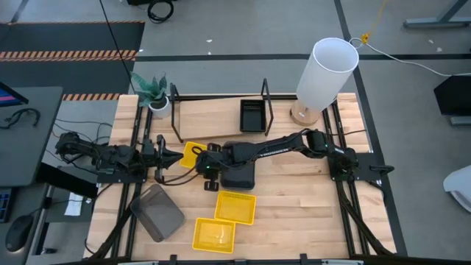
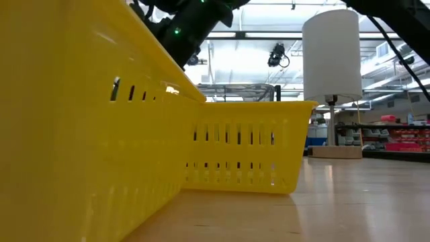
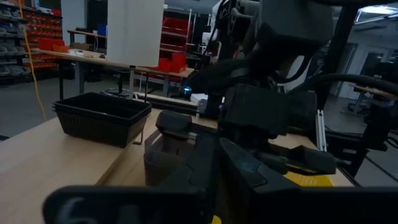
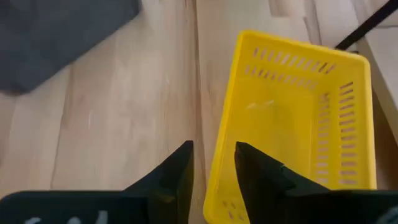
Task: Stack baskets on shelf by color
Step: Adjust the black bin on the table
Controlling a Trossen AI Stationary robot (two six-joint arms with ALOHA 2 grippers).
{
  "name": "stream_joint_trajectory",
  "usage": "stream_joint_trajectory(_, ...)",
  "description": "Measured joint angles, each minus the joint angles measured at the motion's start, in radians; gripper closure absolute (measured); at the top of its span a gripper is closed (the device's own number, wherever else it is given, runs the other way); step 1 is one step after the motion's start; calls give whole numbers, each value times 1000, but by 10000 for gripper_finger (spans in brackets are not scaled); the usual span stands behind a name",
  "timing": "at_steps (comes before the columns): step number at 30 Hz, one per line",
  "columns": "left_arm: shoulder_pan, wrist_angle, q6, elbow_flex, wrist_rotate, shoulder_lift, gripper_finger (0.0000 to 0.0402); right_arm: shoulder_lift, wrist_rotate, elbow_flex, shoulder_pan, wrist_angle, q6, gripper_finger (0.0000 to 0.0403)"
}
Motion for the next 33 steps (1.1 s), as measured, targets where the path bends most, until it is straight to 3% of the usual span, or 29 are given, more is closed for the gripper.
stream_joint_trajectory(24, 0, 0, 0, 0, 0, 0, 370, -14, 3, 0, -1, -585, 237, 265)
stream_joint_trajectory(33, 0, 0, 0, 0, 0, 0, 369, -14, -37, 89, 29, -637, 233, 265)
